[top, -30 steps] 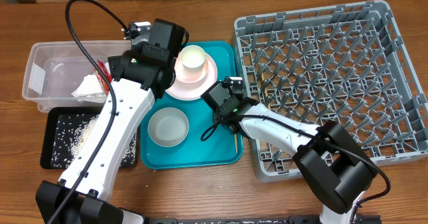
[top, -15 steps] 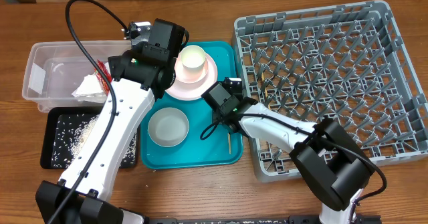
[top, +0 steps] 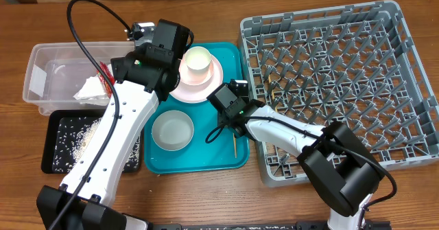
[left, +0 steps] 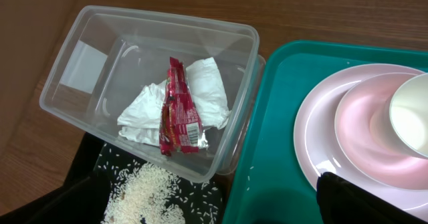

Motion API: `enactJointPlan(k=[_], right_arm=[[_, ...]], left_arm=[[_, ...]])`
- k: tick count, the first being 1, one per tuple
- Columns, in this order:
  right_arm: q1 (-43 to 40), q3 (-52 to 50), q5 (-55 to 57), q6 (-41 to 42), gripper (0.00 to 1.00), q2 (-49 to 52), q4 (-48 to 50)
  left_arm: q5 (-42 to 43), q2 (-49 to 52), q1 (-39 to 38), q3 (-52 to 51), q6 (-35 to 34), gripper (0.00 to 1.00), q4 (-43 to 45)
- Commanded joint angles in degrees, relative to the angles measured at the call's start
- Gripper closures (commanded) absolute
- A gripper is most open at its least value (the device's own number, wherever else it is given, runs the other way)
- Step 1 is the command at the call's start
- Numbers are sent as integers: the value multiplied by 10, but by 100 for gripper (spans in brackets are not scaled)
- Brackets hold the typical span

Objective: Sort waste into correct bins and load items into the dishwasher
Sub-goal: 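Lift the second chopstick with the right gripper into the dish rack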

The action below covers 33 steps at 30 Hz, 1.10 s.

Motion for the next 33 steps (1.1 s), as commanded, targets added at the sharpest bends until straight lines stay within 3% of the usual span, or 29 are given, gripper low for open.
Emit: enactJointPlan(k=[1,6,19,26,33], right_arm=[[-1,-5,-29,3,94,7,-5],[-1,11,-34,1,96,-2,-13],[-18,91,-31,-109,96,-130,-64],[-45,92,71,-138,96,-218,-115],[-91,92,89,-240,96,-234,-190]], left_arm=[[-13,0,0,12,2,0,1],[-13,0,0,12,2,0,1],[-13,0,0,12,2,0,1],[-13,0,0,12,2,0,1],[-13,0,0,12,2,0,1]])
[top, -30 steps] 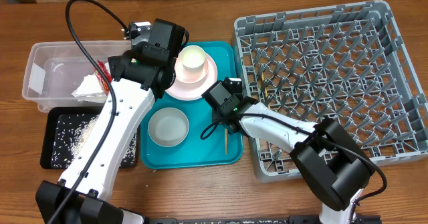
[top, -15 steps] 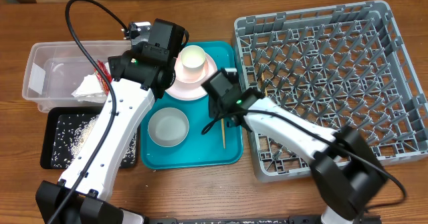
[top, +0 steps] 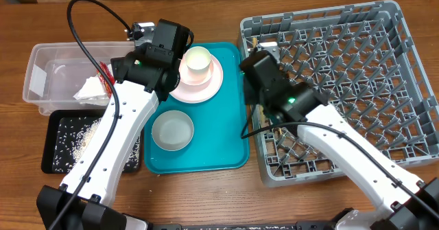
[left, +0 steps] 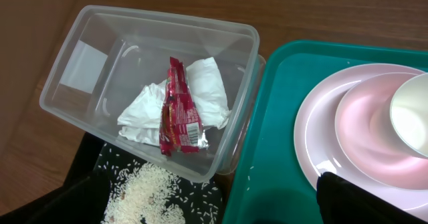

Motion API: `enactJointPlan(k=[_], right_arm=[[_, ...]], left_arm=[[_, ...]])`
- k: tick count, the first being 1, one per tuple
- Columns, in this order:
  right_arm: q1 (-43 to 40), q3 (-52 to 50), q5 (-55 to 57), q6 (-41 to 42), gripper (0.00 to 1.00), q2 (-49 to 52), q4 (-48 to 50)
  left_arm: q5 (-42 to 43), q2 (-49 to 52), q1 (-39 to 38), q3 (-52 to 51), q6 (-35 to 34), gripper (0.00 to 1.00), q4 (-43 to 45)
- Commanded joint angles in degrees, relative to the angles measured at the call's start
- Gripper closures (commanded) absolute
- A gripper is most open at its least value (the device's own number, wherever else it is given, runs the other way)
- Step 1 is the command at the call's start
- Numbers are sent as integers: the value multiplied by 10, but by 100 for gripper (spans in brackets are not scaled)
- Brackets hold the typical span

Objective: Sort waste into correct bins and load items into the dishwasher
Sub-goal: 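Lift the second chopstick with the right gripper into the dish rack, then lower the chopstick into the rack slots and open the right gripper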

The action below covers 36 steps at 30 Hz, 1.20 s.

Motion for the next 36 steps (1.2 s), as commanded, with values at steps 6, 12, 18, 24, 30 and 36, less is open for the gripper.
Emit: enactJointPlan(k=[6,12,18,24,30,36], right_arm=[[-78,11,21,-66,96,-3,-57],[-117,11,-11,-69,96,-3,-72],[-123,11,-15,-70,95,-3,-72],[-123,11,-15,-71,85,-3,-73],[-123,7,-15,-70,83,-2,-73],[-123,7,-48,-70,83,3,-73]], left_arm=[[-13,0,0,12,2,0,1],[-13,0,0,12,2,0,1],[-13,0,0,12,2,0,1],[-13,0,0,12,2,0,1],[-13,0,0,12,2,0,1],[-13,0,0,12,2,0,1]])
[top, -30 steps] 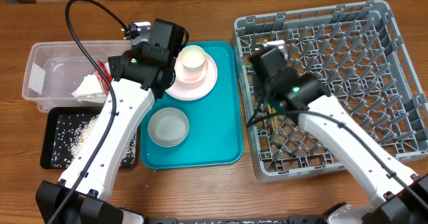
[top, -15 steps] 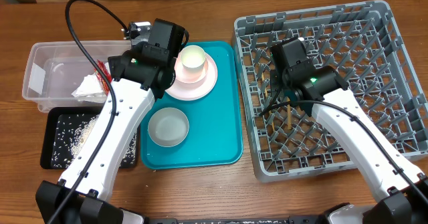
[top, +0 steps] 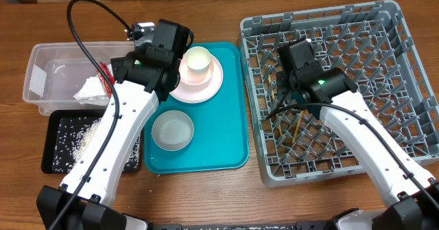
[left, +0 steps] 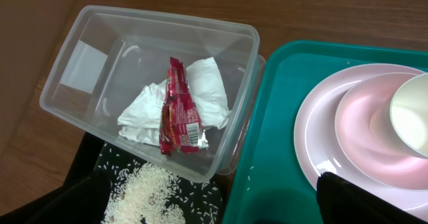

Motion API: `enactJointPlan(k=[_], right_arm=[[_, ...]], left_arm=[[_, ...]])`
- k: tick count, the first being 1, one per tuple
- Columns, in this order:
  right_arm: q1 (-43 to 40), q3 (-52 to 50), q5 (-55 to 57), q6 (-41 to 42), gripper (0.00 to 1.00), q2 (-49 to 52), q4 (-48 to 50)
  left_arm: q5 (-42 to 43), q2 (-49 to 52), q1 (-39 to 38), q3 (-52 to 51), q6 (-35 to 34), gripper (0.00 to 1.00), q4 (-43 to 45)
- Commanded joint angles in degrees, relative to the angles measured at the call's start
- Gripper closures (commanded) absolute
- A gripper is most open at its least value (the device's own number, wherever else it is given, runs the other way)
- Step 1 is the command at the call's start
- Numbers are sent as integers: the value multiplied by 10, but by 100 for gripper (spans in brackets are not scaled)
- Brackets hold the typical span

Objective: Sort waste into correct bins and load items into the dishwasher
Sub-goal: 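Lower the chopstick into the rack slots and open the right gripper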

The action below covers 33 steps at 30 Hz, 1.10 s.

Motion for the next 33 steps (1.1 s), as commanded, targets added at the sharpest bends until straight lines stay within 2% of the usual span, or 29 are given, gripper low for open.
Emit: enactJointPlan(k=[1,3,8,13,18,23,33], right_arm=[[-2,7,-26,0,82,5,1],[-2,7,-25,0,79,7,2],[-4,7,-41,7,79,7,9],[-4,7,-169,19,78,7,17],[-4,0,-244,19,78,7,17],[-3,-42,-246,19,77,7,33],[2,-135,-302,19,76,8,136]], left_arm=[[-13,0,0,12,2,0,1],[-13,0,0,12,2,0,1],[-13,0,0,12,2,0,1],[-13,0,0,12,2,0,1],[-13,0,0,12,2,0,1],[-13,0,0,12,2,0,1],[-13,0,0,12,2,0,1]])
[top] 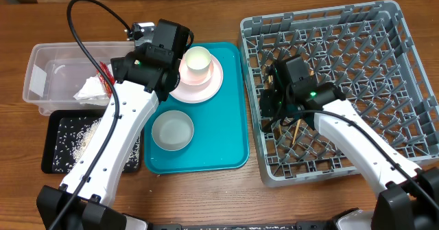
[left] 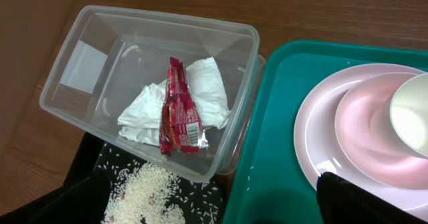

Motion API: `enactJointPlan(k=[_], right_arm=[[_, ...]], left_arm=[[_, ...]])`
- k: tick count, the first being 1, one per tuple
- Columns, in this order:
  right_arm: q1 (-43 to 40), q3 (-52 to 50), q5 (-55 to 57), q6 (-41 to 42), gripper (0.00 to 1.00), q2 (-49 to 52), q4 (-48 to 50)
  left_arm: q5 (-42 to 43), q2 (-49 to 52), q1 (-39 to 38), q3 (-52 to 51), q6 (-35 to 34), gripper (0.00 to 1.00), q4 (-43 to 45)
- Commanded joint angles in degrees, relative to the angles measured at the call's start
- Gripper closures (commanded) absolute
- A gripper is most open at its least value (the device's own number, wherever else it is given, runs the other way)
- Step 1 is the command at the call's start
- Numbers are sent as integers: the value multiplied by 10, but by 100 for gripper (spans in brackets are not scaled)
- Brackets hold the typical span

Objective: Sort waste into correct bins and load items into the dishwasher

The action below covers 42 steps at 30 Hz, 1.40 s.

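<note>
My left gripper (left: 200,207) hangs open and empty over the teal tray's (top: 233,120) left edge; one dark finger (left: 344,197) shows at the lower right. On the tray are stacked pink plates (top: 208,86) with a pale cup (top: 197,60) on them, and a grey-white bowl (top: 171,130). My right gripper (top: 273,101) is low over the left part of the grey dish rack (top: 391,24). A wooden chopstick (top: 295,129) lies among the rack's pegs beside it. Whether its fingers are open is hidden by the arm.
A clear bin (left: 87,57) left of the tray holds a red wrapper (left: 179,107) and white tissue (left: 210,83). A black tray (top: 58,151) with spilled rice (left: 150,190) sits in front of it. A few rice grains lie on the teal tray.
My right arm has shifted a little left and toward the front over the rack. The chopstick still lies among the pegs. The left arm has not moved.
My right gripper was first down on the teal tray's right side at a chopstick. Then it was raised over the rack's left edge and the chopstick was gone from the tray. After that the chopstick lay in the rack, where it stays.
</note>
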Motion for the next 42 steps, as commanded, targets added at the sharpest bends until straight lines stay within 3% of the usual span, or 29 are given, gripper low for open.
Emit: enactJointPlan(k=[1,10,17,22,28,42], right_arm=[[3,-16,-41,2,75,2,23],[3,-19,-83,2,75,2,46],[3,-30,-83,2,69,3,54],[3,-35,-83,2,70,4,55],[3,-36,-83,2,79,4,61],[3,-37,-83,2,83,5,55]], left_arm=[[-13,0,0,12,2,0,1],[-13,0,0,12,2,0,1],[-13,0,0,12,2,0,1],[-13,0,0,12,2,0,1],[-13,0,0,12,2,0,1],[-13,0,0,12,2,0,1]])
